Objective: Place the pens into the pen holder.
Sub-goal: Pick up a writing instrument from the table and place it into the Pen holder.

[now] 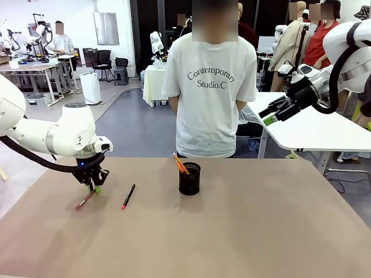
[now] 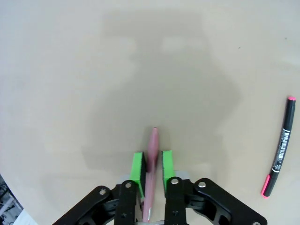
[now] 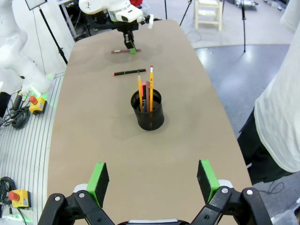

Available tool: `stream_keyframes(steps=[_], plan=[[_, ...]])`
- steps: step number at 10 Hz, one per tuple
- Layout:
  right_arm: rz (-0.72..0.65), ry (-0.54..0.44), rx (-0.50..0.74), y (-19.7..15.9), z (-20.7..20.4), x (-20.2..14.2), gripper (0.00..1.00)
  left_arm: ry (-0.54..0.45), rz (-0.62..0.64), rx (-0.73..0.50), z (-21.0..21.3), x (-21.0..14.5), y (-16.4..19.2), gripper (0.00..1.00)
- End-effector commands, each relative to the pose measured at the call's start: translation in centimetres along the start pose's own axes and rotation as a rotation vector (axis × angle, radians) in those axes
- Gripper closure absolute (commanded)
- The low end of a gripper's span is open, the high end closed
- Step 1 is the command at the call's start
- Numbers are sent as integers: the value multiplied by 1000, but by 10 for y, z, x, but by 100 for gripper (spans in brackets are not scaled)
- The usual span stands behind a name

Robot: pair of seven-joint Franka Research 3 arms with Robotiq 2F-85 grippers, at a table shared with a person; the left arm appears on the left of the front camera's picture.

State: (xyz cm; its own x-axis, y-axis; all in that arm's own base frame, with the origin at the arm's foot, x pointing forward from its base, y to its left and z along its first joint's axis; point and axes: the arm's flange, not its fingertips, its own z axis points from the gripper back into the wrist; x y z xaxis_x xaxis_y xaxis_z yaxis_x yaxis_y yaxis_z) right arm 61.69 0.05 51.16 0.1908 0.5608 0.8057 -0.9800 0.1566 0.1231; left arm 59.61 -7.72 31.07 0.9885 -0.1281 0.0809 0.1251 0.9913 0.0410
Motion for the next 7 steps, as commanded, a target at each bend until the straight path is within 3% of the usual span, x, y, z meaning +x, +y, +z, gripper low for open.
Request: stream_keyframes(steps=[1, 5, 7], plan=[[3, -1, -2, 1, 1, 2, 0, 10, -7, 10, 1, -2, 6, 100], [3, -1, -2, 1, 1, 2, 0, 22, -29, -2, 8, -6, 5, 100], [3, -1, -2, 1, 1, 2, 0, 34, -83, -26, 37, -10, -3, 100]])
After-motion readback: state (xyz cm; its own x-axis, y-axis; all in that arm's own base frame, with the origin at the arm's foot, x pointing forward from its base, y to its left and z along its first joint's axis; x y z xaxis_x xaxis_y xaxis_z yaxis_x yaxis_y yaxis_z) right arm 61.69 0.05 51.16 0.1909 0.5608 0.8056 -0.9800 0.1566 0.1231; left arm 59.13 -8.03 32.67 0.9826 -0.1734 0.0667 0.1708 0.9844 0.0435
